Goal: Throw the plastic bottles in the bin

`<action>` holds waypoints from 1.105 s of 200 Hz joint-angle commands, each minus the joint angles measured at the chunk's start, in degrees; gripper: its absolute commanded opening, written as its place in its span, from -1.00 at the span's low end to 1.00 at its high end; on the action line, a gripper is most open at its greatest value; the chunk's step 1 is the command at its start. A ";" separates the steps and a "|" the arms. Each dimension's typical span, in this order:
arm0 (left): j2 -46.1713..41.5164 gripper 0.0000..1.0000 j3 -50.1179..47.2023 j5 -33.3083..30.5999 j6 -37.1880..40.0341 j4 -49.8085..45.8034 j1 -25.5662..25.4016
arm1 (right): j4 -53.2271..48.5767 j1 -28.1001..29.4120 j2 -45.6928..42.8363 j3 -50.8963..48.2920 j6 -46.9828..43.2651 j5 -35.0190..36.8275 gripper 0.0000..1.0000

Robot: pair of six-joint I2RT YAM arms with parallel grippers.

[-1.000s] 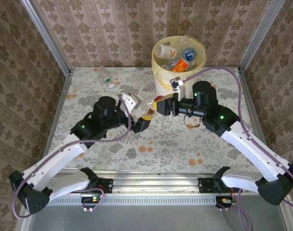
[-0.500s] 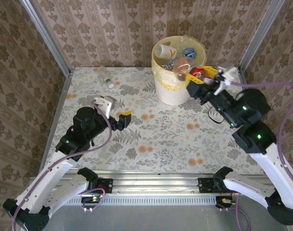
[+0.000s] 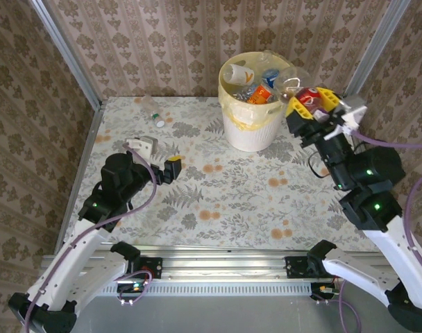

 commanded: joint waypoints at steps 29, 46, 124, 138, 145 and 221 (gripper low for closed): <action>0.08 1.00 0.17 1.73 -1.37 -0.54 2.25 | -6.41 -8.67 18.07 9.59 5.94 -5.60 -0.01; 0.62 0.99 0.35 2.89 -1.60 0.08 3.72 | -12.93 -12.78 28.66 17.78 9.68 -7.13 0.05; 6.43 0.99 2.35 6.32 -5.19 0.07 7.34 | -26.05 -20.58 34.00 28.46 16.70 -18.00 1.00; 8.62 1.00 2.86 5.97 -6.69 -0.25 8.24 | -29.06 -21.04 31.30 27.89 16.33 -17.91 1.00; 9.88 0.99 3.51 5.67 -7.26 -0.88 8.85 | -29.55 -21.16 29.19 26.83 16.15 -17.82 1.00; 24.89 1.00 14.15 -0.16 -9.26 -11.96 14.61 | -30.67 -21.51 19.42 16.23 17.33 -19.02 1.00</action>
